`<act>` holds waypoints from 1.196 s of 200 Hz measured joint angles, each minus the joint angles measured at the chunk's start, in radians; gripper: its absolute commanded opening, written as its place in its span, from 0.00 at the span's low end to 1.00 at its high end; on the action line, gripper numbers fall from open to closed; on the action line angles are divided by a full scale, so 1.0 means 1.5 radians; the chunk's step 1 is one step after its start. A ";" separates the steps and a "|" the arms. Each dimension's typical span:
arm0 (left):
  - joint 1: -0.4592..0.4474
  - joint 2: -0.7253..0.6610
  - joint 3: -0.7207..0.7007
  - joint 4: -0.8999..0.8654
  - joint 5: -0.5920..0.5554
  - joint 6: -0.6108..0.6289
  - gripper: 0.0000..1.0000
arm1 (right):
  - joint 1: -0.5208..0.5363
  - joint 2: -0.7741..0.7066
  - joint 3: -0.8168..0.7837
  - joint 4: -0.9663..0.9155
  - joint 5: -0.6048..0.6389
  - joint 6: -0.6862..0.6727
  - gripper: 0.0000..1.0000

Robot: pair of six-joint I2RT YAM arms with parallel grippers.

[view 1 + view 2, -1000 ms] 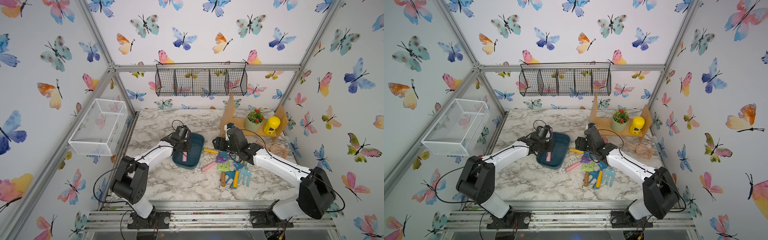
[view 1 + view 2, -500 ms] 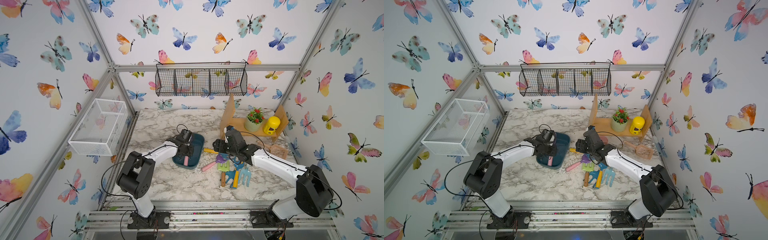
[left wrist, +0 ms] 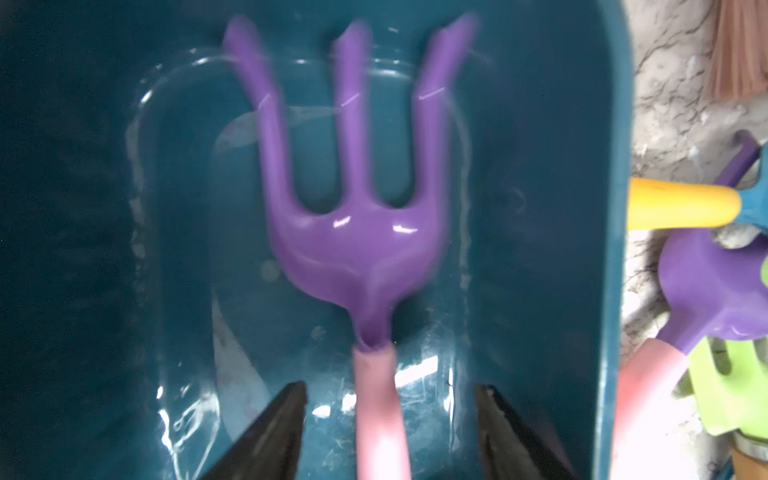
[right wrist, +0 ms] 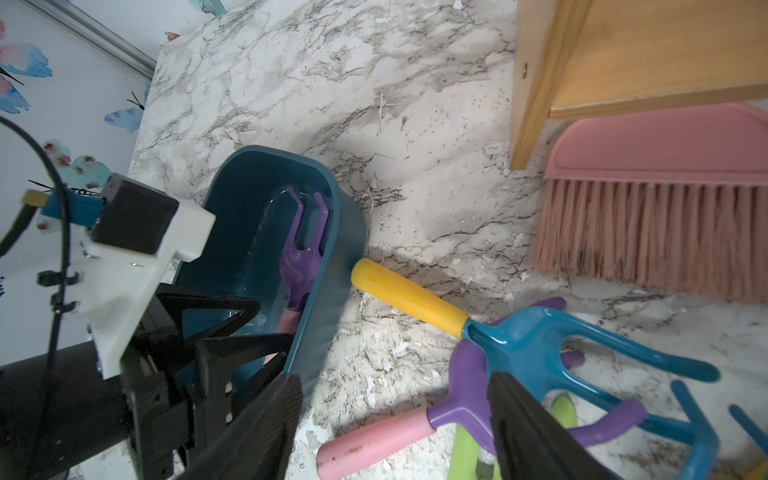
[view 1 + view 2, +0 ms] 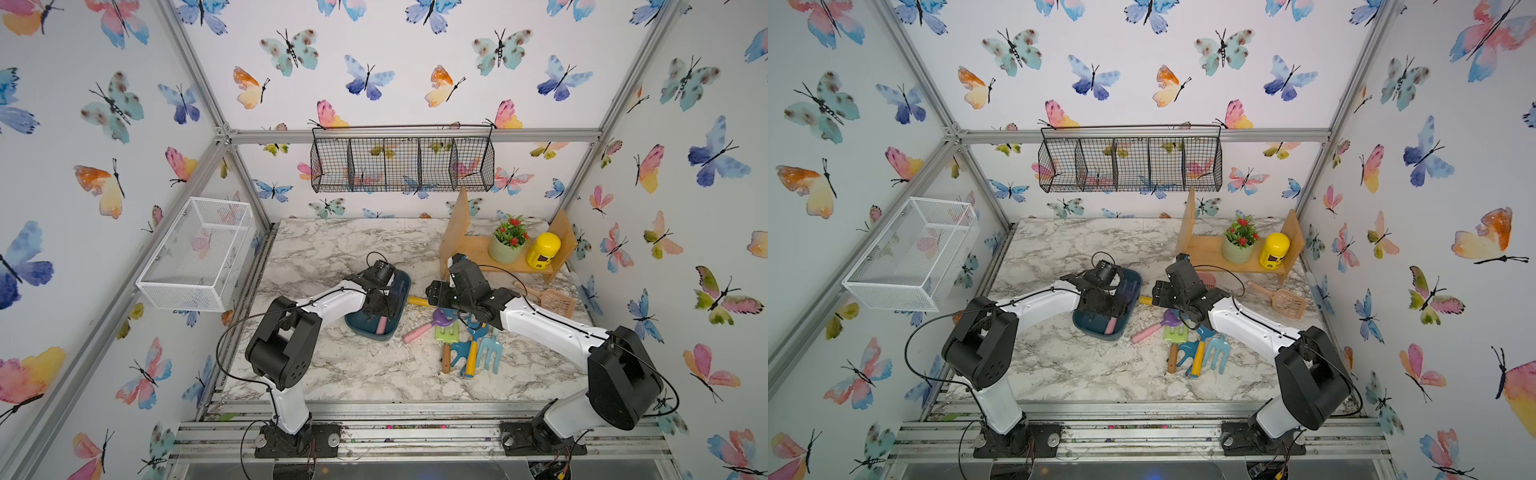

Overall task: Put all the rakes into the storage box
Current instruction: Place the rake in the storage box, then pick up the rake at the center of the board.

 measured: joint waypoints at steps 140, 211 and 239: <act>0.005 -0.185 -0.051 0.149 -0.064 -0.030 0.71 | -0.088 -0.068 -0.122 -0.214 0.076 0.111 0.70; 0.005 -0.180 -0.059 0.154 -0.067 -0.039 0.71 | -0.087 -0.067 -0.190 -0.229 0.014 0.094 0.41; 0.006 -0.171 -0.059 0.154 -0.067 -0.041 0.71 | -0.087 -0.067 -0.193 -0.218 -0.004 0.084 0.29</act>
